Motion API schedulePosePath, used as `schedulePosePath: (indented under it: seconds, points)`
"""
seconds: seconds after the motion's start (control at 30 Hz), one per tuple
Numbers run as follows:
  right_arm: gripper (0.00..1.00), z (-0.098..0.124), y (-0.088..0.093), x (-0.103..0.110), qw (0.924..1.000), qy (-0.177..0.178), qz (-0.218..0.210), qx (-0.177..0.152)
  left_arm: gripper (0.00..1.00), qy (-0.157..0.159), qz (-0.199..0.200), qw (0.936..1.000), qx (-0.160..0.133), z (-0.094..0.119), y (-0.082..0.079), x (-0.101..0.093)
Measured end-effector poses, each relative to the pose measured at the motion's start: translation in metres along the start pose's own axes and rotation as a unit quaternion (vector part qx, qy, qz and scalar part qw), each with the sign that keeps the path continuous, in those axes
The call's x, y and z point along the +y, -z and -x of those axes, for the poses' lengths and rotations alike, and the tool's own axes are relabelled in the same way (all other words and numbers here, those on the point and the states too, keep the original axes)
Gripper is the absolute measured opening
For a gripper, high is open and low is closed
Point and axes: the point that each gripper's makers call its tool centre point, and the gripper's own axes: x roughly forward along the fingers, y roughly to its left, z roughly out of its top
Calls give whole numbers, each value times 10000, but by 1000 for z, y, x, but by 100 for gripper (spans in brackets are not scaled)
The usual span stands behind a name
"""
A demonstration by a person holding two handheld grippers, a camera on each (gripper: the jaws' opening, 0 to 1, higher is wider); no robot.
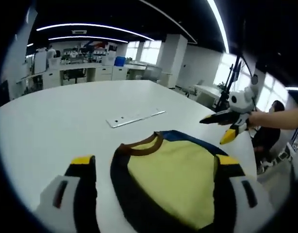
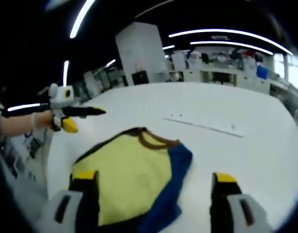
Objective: Fold the garment on the visible template until the final outline fits inside the template.
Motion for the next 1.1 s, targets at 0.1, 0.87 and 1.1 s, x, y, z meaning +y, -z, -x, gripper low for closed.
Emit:
schedulePosePath:
  seconds: [0.1, 0.87, 1.1]
  points:
    - [96, 13, 4, 2, 10000, 47, 31, -7, 97, -8, 11, 10000, -3, 13, 3, -5]
    - [88, 73, 62, 31, 9998, 194, -64, -35, 92, 21, -23, 10000, 59, 83, 42, -57]
    - [78, 87, 83, 40, 9996, 115, -250, -37, 90, -37, -66, 9999, 110, 90, 45, -56]
